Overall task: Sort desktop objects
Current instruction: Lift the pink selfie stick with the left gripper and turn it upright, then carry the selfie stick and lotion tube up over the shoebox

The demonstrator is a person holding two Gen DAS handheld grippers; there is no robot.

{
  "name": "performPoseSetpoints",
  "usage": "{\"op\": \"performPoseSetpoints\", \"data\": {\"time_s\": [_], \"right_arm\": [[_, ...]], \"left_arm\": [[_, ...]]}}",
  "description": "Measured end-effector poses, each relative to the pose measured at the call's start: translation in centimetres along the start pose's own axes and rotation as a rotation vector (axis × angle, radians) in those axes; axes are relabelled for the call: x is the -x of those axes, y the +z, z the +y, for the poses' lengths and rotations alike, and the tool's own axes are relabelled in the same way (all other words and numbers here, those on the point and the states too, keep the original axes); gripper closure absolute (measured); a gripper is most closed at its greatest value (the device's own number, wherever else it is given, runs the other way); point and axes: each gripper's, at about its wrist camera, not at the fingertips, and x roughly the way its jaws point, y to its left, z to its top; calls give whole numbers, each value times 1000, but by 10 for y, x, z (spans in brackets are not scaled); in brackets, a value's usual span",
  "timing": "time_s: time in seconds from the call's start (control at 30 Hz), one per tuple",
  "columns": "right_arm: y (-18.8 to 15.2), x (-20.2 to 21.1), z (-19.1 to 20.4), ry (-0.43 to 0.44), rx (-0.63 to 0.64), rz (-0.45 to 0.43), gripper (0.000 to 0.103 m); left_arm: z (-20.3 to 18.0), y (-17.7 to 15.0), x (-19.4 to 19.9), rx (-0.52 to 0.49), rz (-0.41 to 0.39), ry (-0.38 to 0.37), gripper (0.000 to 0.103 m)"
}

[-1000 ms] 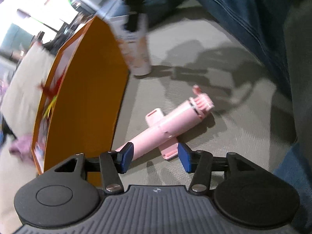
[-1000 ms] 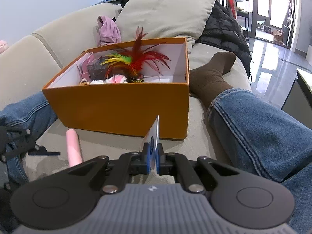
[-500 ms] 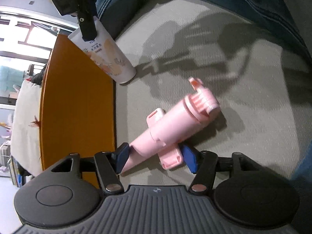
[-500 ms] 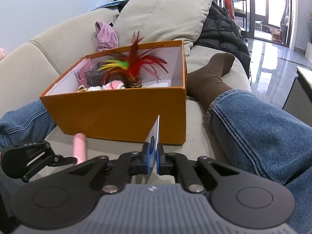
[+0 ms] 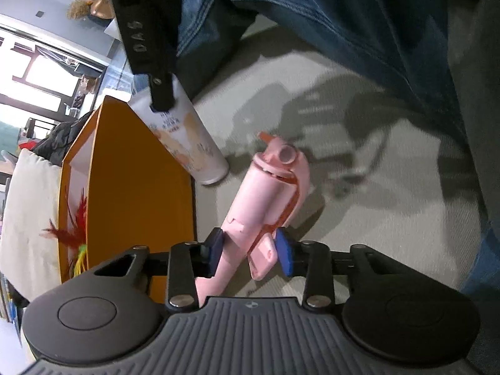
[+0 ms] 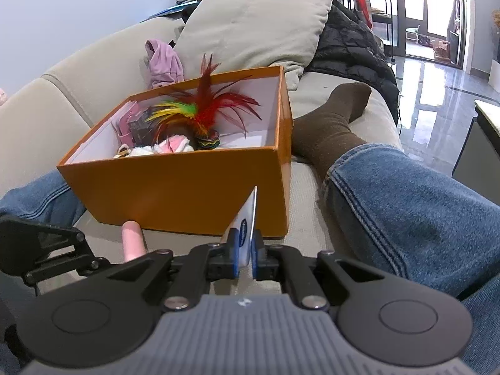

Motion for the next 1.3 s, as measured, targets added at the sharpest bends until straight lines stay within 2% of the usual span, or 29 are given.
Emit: {"op": "performPoseSetpoints", "data": {"time_s": [0.3,0.4,0.47,0.53,0.7,0.77,0.9,0.97,1.07,1.17,1.3], "right_arm": [[2,14,-18,3,-40,2,97],[2,15,-23,-7,-49,-3,97],[2,14,-26,-5,-59,-8,97],[3,12,-27,0,-64,-13,97],[2,11,-31,-4,-67,-23,97],[2,10,-32,-5,-69,-25,97],[2,10,-30,-10,-62,-30,97],[2,10,-31,-8,-64,-30,97],[2,11,-34,3,-77,-26,97],[1,12,-35,19,-89,-21,97],[1,16,-32,19,-83,-22,97]], "left_arm": [[27,12,-2,35,-57,-14,68],[42,14,-7,83,-68,-16,68],[51,14,-16,116,-31,-47,67],[55,12,-27,132,-13,-43,66],[74,6,-31,273,-34,-100,64],[76,6,-31,296,-40,-99,59],[73,4,-28,324,-51,-80,59],[73,4,-22,339,-66,-80,70],[73,3,-10,395,-86,-95,79],[69,-2,-4,463,-98,-98,83],[71,-10,5,620,-113,-112,88]]}}
